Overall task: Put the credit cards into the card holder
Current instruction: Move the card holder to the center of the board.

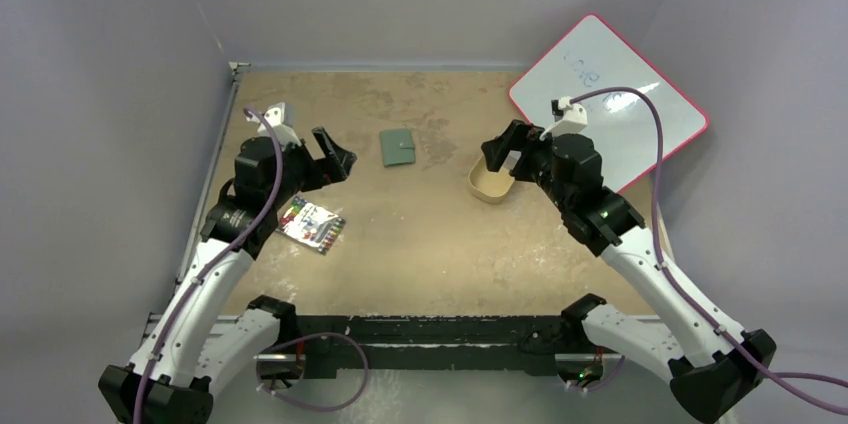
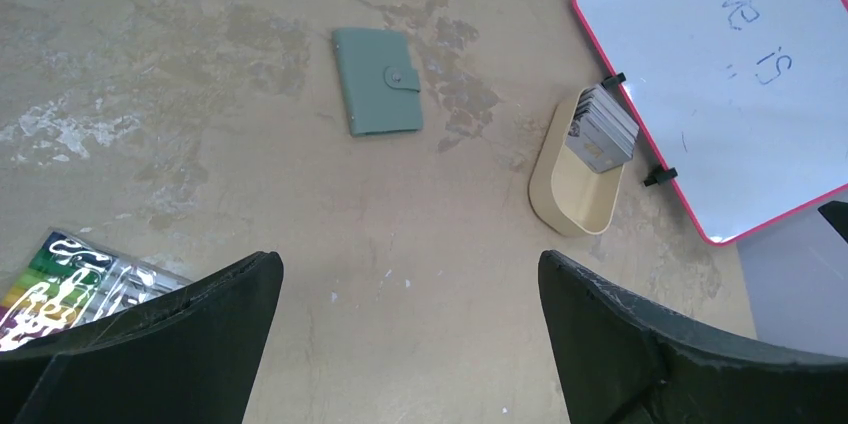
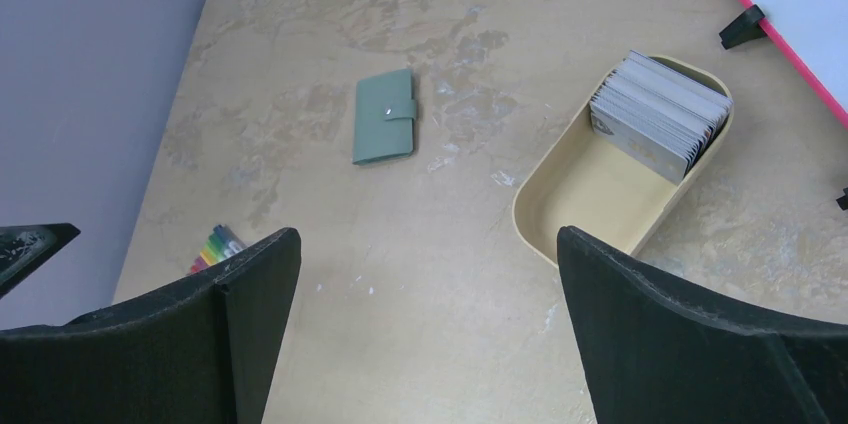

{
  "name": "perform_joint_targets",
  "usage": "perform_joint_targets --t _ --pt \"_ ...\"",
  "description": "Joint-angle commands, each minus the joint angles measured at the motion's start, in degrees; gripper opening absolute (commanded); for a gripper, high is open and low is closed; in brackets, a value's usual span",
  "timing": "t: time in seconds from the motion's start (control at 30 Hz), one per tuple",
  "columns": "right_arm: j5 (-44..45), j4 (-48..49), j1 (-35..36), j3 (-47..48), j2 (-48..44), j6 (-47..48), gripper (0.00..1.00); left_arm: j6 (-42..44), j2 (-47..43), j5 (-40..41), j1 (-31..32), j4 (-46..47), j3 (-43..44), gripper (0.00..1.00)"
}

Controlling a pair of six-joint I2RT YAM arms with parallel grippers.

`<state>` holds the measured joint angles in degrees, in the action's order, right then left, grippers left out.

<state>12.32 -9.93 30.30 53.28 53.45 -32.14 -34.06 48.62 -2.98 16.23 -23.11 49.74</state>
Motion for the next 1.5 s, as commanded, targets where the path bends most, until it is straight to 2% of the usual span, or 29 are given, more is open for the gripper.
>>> perform_joint_targets --t 0.0,0.3,0.57,0.73,0.83,0.97,1.17,1.27,1.47 --pt "0.34 2.03 -0.33 0.77 -0.93 -0.23 0.99 -0.83 0.41 -0.2 -0.34 3.47 0.42 1.0" --pt "0.62 2.78 -0.32 1.12 0.22 0.16 0.99 -0.43 3.18 2.99 -0.33 2.27 1.35 0.99" --pt "-0.51 4.02 -0.32 1.62 1.22 0.24 0.99 0.3 14.57 9.42 -0.33 -0.89 9.6 0.97" --pt "-1.27 4.49 -0.27 0.98 -0.39 1.65 0.99 1.47 21.95 13.68 0.27 2.05 13.65 0.87" --pt "-0.86 3.94 -0.32 0.88 -1.83 2.27 0.99 0.56 28.34 15.07 0.29 2.69 16.62 0.68" --pt "-1.14 3.37 -0.32 0.82 -2.76 2.26 0.99 -1.48 39.3 13.86 0.23 4.69 21.06 0.54" --pt "-2.6 1.98 -0.3 1.72 -2.2 1.55 0.99 -5.97 52.15 8.11 0.29 15.66 22.86 0.49" --pt "-2.86 2.51 -0.29 1.38 -2.73 1.66 0.99 -7.72 57.6 6.43 0.32 18.02 25.05 0.47" --pt "-4.29 3.42 -0.28 0.3 -4.29 1.33 0.99 -8.69 62.86 3.43 0.38 22.01 26.05 0.5"
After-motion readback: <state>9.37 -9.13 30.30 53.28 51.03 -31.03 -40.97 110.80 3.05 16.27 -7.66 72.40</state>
